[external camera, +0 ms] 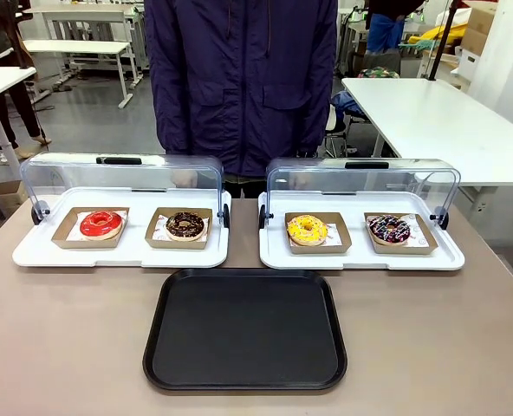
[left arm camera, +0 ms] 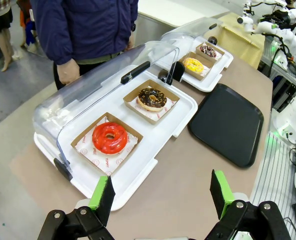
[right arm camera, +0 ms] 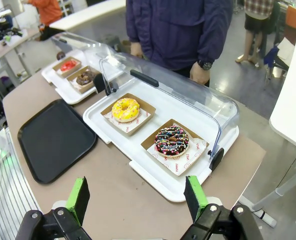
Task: Move the third donut from the left to the tray.
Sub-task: Pick up the Paper togo box containing the Donut indicated by the person and place it on the Handle tray.
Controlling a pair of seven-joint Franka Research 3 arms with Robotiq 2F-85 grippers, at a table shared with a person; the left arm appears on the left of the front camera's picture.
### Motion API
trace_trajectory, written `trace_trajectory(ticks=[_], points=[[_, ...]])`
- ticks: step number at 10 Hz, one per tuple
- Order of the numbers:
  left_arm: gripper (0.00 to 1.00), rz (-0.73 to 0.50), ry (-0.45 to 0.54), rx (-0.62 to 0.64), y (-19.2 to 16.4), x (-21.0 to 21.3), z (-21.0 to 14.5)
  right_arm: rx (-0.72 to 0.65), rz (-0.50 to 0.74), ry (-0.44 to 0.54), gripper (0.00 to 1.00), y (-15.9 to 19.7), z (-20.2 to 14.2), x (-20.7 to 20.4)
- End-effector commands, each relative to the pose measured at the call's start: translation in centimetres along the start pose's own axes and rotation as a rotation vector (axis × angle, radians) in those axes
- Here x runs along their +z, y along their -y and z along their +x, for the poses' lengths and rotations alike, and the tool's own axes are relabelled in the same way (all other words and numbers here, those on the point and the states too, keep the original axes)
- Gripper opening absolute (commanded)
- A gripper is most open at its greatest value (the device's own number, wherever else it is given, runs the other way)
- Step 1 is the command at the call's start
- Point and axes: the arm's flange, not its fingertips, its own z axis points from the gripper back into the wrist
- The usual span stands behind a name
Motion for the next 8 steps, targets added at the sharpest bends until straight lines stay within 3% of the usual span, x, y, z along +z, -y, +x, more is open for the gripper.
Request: trace_trajectory(ticks=[1,8], points=[[1.00,-0.009,0.009,-0.011,0.15,0.05,0.13,0.024,0.004,0.028,1.00,0.30,0.30,-0.02],[1.00,-0.009,0.009,-0.011,0.15,0.05,0.13,0.024,0.004,0.028,1.00,0.30,0.30,-0.02]])
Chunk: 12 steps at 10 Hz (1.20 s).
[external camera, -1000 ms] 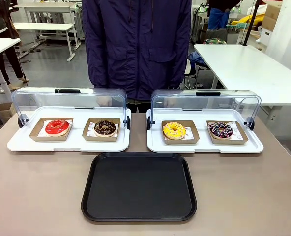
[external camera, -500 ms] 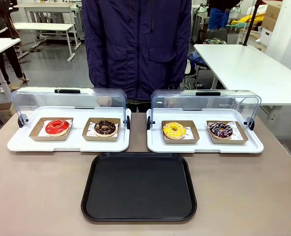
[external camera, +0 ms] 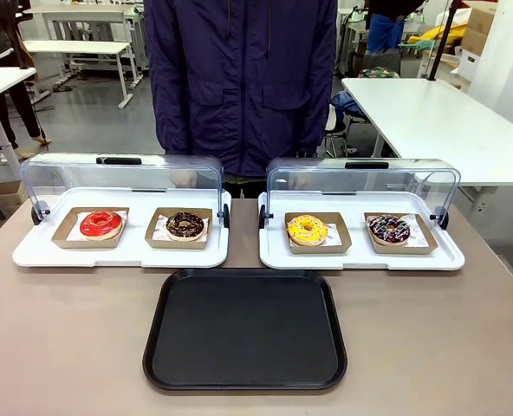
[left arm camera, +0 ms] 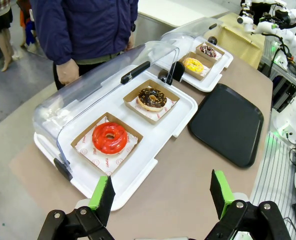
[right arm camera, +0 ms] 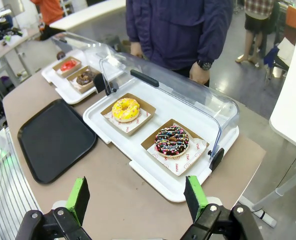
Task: Move the third donut from the left to the tray.
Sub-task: Pick up the Paper togo box containing the Donut indicated by the person and place it on the Handle tray.
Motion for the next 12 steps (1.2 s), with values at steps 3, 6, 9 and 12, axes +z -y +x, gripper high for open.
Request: trace_trajectory(ticks=[3,6,9,12], points=[[1.00,-0.008,0.009,-0.011,0.15,0.04,0.14,0.023,0.003,0.028,1.00,0.32,0.27,0.01],[1.00,-0.008,0.009,-0.011,0.15,0.04,0.14,0.023,0.003,0.028,1.00,0.32,0.27,0.01],[1.00,-0.008,0.009,-0.011,0.15,0.04,0.14,0.023,0.003,0.028,1.00,0.32,0.27,0.01],[1.00,-0.008,0.009,-0.011,0.15,0.04,0.14,0.023,0.003,0.028,1.00,0.32,0.27,0.01]])
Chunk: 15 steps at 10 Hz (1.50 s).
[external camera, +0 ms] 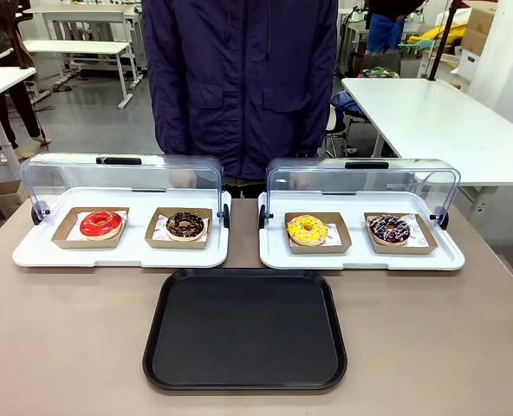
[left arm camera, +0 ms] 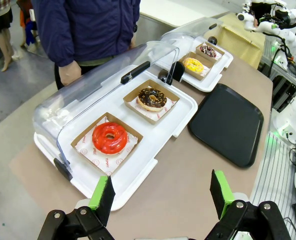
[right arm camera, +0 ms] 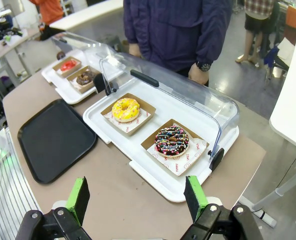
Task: Move the third donut from the left to the tray.
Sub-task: Pick up the Paper togo box containing the Donut indicated by the person and place it on the Handle tray.
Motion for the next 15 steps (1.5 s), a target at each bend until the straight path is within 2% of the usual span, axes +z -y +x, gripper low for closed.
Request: trace_trajectory(ticks=[1,15], points=[[1.00,-0.009,0.009,-0.012,0.15,0.04,0.14,0.023,0.004,0.028,1.00,0.32,0.27,0.01],[1.00,-0.009,0.009,-0.012,0.15,0.04,0.14,0.023,0.004,0.028,1.00,0.32,0.27,0.01]])
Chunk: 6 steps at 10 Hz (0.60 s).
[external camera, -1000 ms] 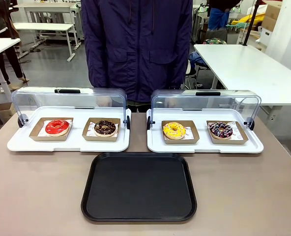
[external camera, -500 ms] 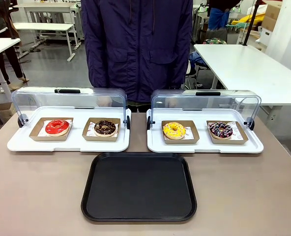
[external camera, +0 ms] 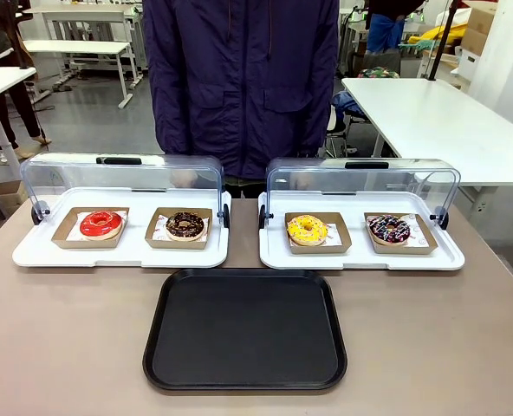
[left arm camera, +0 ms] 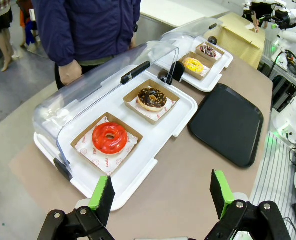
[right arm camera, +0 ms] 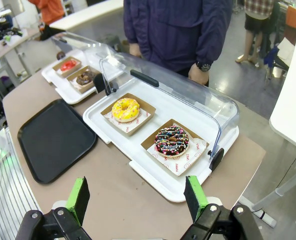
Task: Move the third donut from the left to the tray.
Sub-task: Pick up the Paper togo box containing the Donut indicated by the person and place it on the Handle tray.
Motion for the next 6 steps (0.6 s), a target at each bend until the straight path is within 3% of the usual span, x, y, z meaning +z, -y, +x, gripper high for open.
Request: trace_trajectory(ticks=[1,6], points=[[1.00,-0.009,0.009,-0.012,0.15,0.04,0.14,0.023,0.004,0.028,1.00,0.31,0.28,0.01],[1.00,-0.009,0.009,-0.012,0.15,0.04,0.14,0.023,0.004,0.028,1.00,0.31,0.28,0.01]])
